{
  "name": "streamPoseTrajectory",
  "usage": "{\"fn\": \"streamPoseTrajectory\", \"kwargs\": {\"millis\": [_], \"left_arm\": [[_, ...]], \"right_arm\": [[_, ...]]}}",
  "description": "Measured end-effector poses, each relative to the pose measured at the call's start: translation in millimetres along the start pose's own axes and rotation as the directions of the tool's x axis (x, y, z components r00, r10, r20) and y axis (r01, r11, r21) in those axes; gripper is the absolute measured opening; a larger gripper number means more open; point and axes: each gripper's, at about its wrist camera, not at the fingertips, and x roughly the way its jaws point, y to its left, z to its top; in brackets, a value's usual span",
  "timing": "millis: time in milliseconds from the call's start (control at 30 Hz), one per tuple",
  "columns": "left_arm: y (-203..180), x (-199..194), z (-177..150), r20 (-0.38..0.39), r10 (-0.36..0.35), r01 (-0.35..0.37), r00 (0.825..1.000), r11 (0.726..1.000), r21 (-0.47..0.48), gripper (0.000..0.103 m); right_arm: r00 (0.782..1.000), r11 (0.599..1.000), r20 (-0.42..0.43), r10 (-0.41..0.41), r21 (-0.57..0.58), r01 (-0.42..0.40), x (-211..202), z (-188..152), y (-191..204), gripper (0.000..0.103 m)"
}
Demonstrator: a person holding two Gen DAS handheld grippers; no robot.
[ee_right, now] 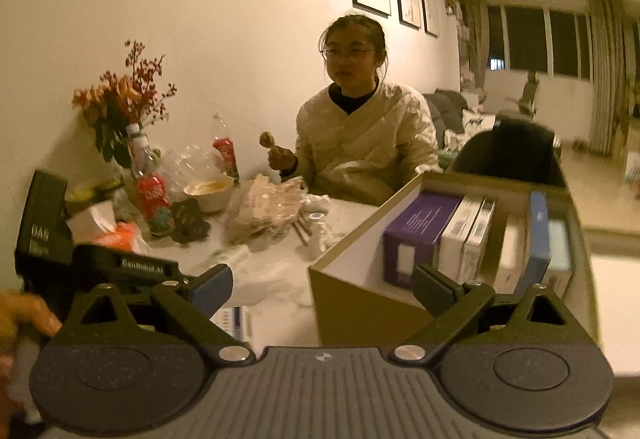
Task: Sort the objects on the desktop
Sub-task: 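Reach the left gripper to the green-and-white Ebastine box and grasp it, then grasp the Ebastine box with the right gripper while the left gripper releases it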
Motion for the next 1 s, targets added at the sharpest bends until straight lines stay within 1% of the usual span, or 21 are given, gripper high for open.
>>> {"fn": "streamPoseTrajectory", "kwargs": {"millis": [133,267,333,400,433,633,833,900,933,967,1000], "left_arm": [[-5,-6,-16,-0.023,-0.076,0.076,0.997,0.997,0.006,0.05],[-11,-14,-27,-0.041,-0.133,0.134,0.99,0.991,0.02,0.05],[-14,-18,-31,-0.049,-0.159,0.16,0.986,0.987,0.032,0.05],[-18,-19,-32,-0.059,-0.185,0.188,0.981,0.981,0.046,0.05],[-20,-20,-33,-0.065,-0.198,0.202,0.978,0.978,0.053,0.05],[-34,-22,-39,-0.099,-0.271,0.28,0.958,0.955,0.093,0.05],[-47,-19,-43,-0.133,-0.32,0.337,0.938,0.932,0.135,0.05],[-49,-18,-44,-0.141,-0.322,0.341,0.936,0.929,0.141,0.05],[-50,-17,-44,-0.144,-0.323,0.343,0.935,0.928,0.144,0.05],[-51,-16,-45,-0.148,-0.324,0.345,0.934,0.927,0.147,0.05],[-52,-15,-45,-0.151,-0.325,0.347,0.933,0.926,0.149,0.05]], "right_arm": [[0.998,0.992,-0.014,0.06,0.116,-0.058,-1,-7,-8,0.097],[0.993,0.966,-0.031,0.114,0.237,-0.103,2,-15,-17,0.096],[0.99,0.945,-0.037,0.139,0.302,-0.121,5,-20,-23,0.095],[0.984,0.917,-0.049,0.173,0.374,-0.143,10,-26,-29,0.088],[0.98,0.902,-0.054,0.189,0.405,-0.152,12,-29,-31,0.087],[0.959,0.824,-0.083,0.271,0.536,-0.186,24,-48,-40,0.079],[0.938,0.766,-0.089,0.335,0.606,-0.216,27,-57,-45,0.063],[0.935,0.755,-0.086,0.344,0.617,-0.221,27,-58,-47,0.05],[0.934,0.75,-0.084,0.347,0.622,-0.223,27,-58,-47,0.046],[0.933,0.744,-0.08,0.351,0.629,-0.226,27,-59,-48,0.039],[0.933,0.737,-0.074,0.353,0.636,-0.228,27,-60,-50,0.036]]}}
